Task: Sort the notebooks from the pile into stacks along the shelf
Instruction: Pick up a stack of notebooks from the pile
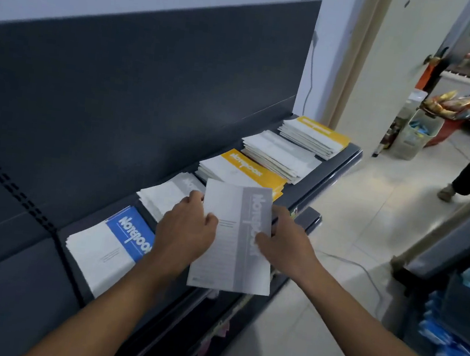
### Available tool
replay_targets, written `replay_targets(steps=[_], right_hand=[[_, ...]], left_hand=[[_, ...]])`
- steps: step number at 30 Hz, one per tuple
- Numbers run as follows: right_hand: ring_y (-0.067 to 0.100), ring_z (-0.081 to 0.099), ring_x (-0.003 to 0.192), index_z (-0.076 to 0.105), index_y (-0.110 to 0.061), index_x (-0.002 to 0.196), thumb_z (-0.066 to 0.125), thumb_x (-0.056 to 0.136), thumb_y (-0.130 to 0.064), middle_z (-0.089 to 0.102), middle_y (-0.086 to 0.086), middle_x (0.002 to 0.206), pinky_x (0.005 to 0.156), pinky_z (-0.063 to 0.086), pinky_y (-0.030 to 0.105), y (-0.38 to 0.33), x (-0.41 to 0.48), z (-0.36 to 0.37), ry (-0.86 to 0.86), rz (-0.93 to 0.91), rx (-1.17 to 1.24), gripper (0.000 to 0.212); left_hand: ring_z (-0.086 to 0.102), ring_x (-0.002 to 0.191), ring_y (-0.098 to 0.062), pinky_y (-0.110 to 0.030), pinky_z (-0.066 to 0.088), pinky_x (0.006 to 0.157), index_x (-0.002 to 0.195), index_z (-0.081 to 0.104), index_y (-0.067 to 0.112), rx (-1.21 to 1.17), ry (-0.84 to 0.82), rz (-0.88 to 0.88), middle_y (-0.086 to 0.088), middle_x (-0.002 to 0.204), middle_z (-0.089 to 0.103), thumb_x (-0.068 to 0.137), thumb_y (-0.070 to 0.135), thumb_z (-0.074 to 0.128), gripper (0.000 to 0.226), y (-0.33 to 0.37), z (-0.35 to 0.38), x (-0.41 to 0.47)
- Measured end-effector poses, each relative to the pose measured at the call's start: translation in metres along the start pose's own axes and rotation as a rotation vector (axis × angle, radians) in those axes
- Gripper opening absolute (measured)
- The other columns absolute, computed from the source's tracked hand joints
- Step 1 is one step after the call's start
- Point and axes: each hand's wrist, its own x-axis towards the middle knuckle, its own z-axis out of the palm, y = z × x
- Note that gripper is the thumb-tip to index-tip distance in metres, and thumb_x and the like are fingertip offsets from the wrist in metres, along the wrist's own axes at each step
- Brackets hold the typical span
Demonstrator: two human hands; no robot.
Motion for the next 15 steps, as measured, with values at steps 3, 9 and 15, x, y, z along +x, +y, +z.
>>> replay_targets(steps=[3, 9, 15], right_hand=[[0.013, 0.059, 0.079, 0.038, -0.022, 0.144, 0.057, 0.095, -0.020, 0.058, -0.013, 0.090, 0.055, 0.041, 0.019, 0.014, 0.020, -0.021, -0.057, -0.057, 0.046, 0.053], [0.015, 0.063, 0.080, 0.037, -0.026, 0.148, 0.057, 0.096, -0.021, 0.063, -0.006, 0.090, 0.058, 0.045, 0.028, 0.019, 0.063, -0.034, -0.230, -0.136, 0.055, 0.056], [0.013, 0.061, 0.065, 0.044, -0.024, 0.148, 0.054, 0.094, -0.014, 0.063, -0.007, 0.070, 0.058, 0.051, 0.033, -0.009, 0.116, -0.020, -0.336, -0.276, -0.001, 0.056]], left_hand=[[0.059, 0.093, -0.023, -0.041, 0.051, 0.078, 0.123, 0.048, 0.022, -0.034, 0.031, -0.065, 0.000, 0.113, 0.066, 0.096, 0.035, 0.045, 0.030, 0.019, 0.008, 0.007], [0.061, 0.083, -0.021, -0.036, 0.053, 0.070, 0.118, 0.052, 0.023, -0.051, 0.059, -0.288, 0.003, 0.094, 0.066, 0.094, 0.042, 0.050, 0.030, 0.026, 0.016, 0.005], [0.059, 0.077, -0.010, -0.026, 0.043, 0.056, 0.109, 0.054, 0.025, -0.086, 0.143, -0.486, 0.010, 0.090, 0.066, 0.090, 0.043, 0.058, 0.027, 0.004, 0.011, 0.028]])
